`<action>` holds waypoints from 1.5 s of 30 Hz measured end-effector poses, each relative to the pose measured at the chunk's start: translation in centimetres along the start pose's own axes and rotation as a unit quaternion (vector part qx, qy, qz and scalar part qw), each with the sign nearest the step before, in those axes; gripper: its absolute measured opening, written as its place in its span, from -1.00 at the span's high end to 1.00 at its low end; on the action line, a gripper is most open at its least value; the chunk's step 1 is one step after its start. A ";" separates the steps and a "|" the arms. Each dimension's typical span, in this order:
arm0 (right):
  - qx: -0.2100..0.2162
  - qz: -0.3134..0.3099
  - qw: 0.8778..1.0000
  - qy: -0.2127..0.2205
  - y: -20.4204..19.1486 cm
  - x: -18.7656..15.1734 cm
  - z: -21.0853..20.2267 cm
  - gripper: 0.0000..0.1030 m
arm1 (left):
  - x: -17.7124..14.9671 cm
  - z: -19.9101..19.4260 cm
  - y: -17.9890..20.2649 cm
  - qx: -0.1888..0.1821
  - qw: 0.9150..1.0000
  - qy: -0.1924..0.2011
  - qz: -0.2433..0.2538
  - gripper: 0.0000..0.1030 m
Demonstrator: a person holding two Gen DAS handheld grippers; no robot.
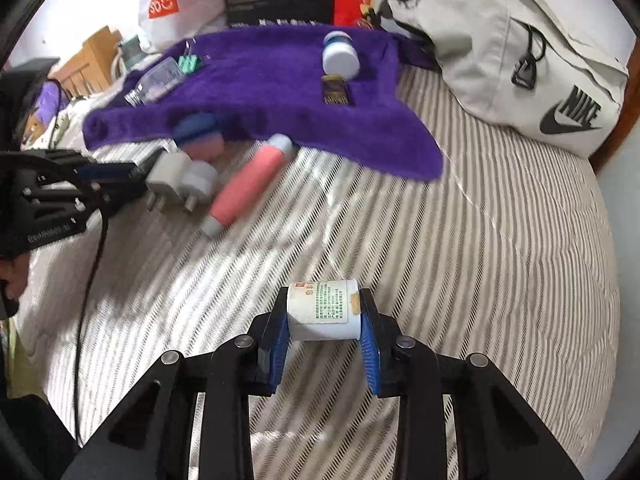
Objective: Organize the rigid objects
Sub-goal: 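Grasp the black Horizon case with the left tool while the right tool grasps the small green-labelled jar, then carry the Horizon case over the towel with the left tool while the right tool carries the small jar there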
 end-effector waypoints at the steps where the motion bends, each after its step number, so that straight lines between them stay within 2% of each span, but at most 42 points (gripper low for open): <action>1: -0.002 0.001 1.000 0.004 0.0 -0.1 0.0 0.39 | 0.0 0.0 0.1 0.003 1.000 -0.001 0.002 0.58; 5: -0.008 0.003 1.000 0.016 -0.1 -0.4 0.0 0.40 | 0.1 0.1 0.4 0.013 1.000 0.006 0.012 0.57; 9: -0.003 0.008 1.000 0.013 0.0 -0.3 0.1 0.40 | 0.1 0.0 0.1 0.003 1.000 0.008 0.003 0.59; 16: 0.031 0.025 0.999 0.008 0.2 0.4 -1.5 0.40 | -1.6 -1.7 -1.7 -0.038 0.998 0.018 -0.044 0.59; 23: 0.051 0.012 0.998 0.025 -1.1 2.3 -3.0 0.40 | -2.2 -3.5 -3.8 -0.031 0.997 0.025 -0.063 0.59; 35: 0.095 0.003 0.995 0.043 -3.4 7.9 -2.9 0.40 | -0.4 -5.2 -7.4 -0.010 0.996 0.040 -0.076 0.59; 45: 0.093 0.000 0.995 0.035 -3.9 13.0 0.1 0.40 | 2.5 -3.5 -10.3 -0.005 0.996 0.042 -0.081 0.59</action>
Point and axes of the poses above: each gripper's, at about its wrist camera, not at the fingertips, and z roughly the way its jaws point, y to its right, x to its top, the point moved 1 cm from there along z, roughly the way its jaws point, and after that the axes turned 15 degrees about z, right-handed, at the moved point
